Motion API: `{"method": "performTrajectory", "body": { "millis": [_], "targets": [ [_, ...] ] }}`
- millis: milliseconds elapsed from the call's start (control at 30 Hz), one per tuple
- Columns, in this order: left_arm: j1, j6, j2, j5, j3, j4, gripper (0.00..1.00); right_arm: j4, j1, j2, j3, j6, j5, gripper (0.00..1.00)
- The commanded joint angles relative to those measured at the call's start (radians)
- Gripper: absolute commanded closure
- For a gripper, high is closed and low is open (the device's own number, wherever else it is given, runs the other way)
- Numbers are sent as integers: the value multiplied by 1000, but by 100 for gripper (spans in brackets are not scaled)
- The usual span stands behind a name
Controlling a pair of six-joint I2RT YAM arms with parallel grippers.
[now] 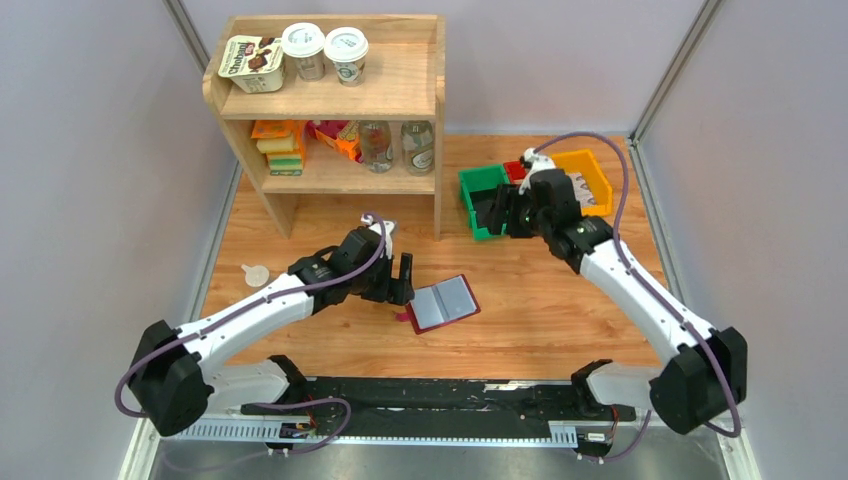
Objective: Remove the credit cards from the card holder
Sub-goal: Place the credit card in the storage box, then remove the credit card from the card holder.
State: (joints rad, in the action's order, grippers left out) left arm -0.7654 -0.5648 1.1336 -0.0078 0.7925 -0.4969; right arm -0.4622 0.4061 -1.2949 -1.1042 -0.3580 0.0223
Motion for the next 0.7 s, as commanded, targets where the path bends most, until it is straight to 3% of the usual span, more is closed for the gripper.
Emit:
{"method": "performTrajectory", "body": {
  "millis": [0, 167, 433, 667],
  "targets": [
    [-2, -59, 51, 35, -4, 37, 8, 5, 111, 106, 125, -88, 25, 33],
    [0, -105, 101, 58, -45, 107, 8, 48, 266, 135, 243, -191, -2, 28],
    [-2, -213, 176, 57, -124, 225, 12, 117, 367, 25, 331, -265, -22, 26],
    [-2, -256, 206, 92, -164, 313, 34, 178, 372, -50, 362, -282, -21, 33]
  ]
}}
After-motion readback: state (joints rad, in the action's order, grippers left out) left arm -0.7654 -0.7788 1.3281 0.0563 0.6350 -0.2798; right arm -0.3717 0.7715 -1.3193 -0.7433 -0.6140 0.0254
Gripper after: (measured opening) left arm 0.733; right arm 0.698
